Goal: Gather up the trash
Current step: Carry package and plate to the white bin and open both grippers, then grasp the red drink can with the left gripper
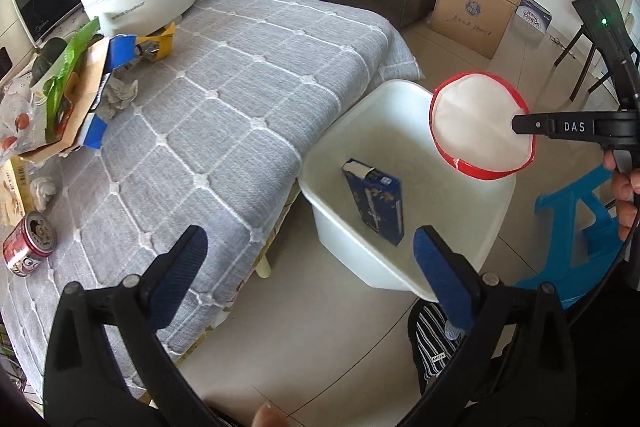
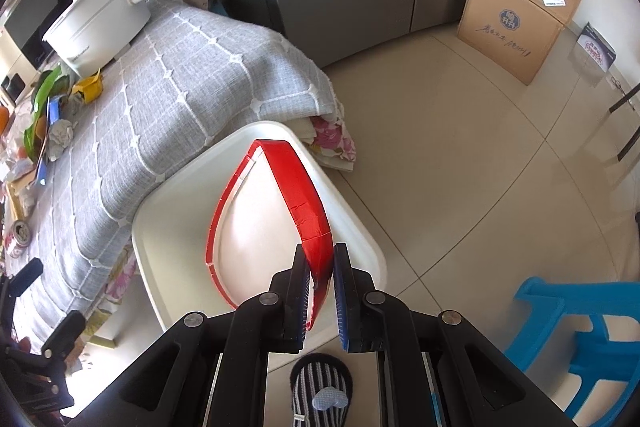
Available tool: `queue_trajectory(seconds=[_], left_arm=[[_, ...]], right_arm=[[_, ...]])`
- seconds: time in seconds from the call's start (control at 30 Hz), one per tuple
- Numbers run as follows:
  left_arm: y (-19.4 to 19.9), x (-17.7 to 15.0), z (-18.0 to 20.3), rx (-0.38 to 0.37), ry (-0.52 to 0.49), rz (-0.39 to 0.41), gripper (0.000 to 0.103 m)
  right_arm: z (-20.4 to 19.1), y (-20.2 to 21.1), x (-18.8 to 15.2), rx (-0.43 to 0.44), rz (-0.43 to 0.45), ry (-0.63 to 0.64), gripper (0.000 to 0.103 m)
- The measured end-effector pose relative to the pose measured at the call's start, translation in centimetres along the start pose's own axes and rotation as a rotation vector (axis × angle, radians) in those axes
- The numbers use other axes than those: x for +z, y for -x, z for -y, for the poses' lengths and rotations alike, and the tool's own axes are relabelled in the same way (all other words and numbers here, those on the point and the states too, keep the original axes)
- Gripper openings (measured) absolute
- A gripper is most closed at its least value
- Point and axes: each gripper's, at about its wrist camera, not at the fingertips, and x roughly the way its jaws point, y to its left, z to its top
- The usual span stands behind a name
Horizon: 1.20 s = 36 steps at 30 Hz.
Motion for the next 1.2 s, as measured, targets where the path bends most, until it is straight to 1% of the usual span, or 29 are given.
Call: queue_trajectory(seconds=[0.13,0.2,0.23,0.27,0.3,0.33,0.37,0.43,0.73,0.83,0.93,1.0,1.1,1.13,1.2], left_arm=[[1.0,-0.8,-1.7,0.009,0.028,0.000,0.102],[1.5,-1.2,-2.5,0.008,0.044,0.003,0.102],[1.7,-1.4,-2.9,0.008,0.052,0.007,0.102],[2.0,-1.6,-3.3,0.008,0.059,0.010,0.102],[2.3,-1.7,-3.6,0.010,0.065,0.014,0.102],[2.6,-1.9,-4.0,0.011,0.072,0.018,0.102],[2.8,-2.1,-4.3,0.012,0.078,0.022,0.102],[3.2,-2.4,-5.0,0.016,0.090,0.027,0.102],[4.6,-4.1,-8.8,0.043,0.169,0.051,0.102],[5.1,-4.6,-11.0,0.065,0.201,0.063,0.102],[5.9,-5.2,-13.6,0.111,0.212,0.091,0.102],[6.3,-5.5,-15.4,0.157,0.181,0.102,0.102],[6.2,-5.5,-18.3,0.223,0.094,0.104,0.102],[5.8,-5.4,-19.4,0.237,0.059,0.088,0.103],[4.3,-5.2,-21.6,0.253,0.001,-0.003,0.103]], right_arm=[[-1.5,-0.6,0.2,0.006,-0.016,0.019,0.013],[-2.3,-0.6,0.3,0.020,-0.013,0.021,0.015],[-2.5,-0.6,0.4,0.034,-0.012,0.016,0.018],[-2.8,-0.5,0.5,0.047,-0.015,0.009,0.030],[-3.1,-0.4,0.6,0.059,-0.015,0.000,0.051],[-3.3,-0.3,0.6,0.071,-0.011,-0.009,0.059],[-3.7,-0.1,0.6,0.086,-0.001,-0.013,0.066],[-4.4,0.2,0.7,0.093,0.005,-0.001,0.066],[-8.1,1.1,0.3,0.122,0.007,0.053,0.073],[-9.6,1.4,0.2,0.130,0.012,0.072,0.075],[-11.1,1.6,0.2,0.140,0.015,0.097,0.077],[-12.1,1.7,0.2,0.147,0.017,0.118,0.077],[-13.7,1.8,0.4,0.153,0.021,0.144,0.077],[-14.2,1.8,0.5,0.154,0.023,0.153,0.077],[-15.4,1.6,0.7,0.153,0.023,0.173,0.078]])
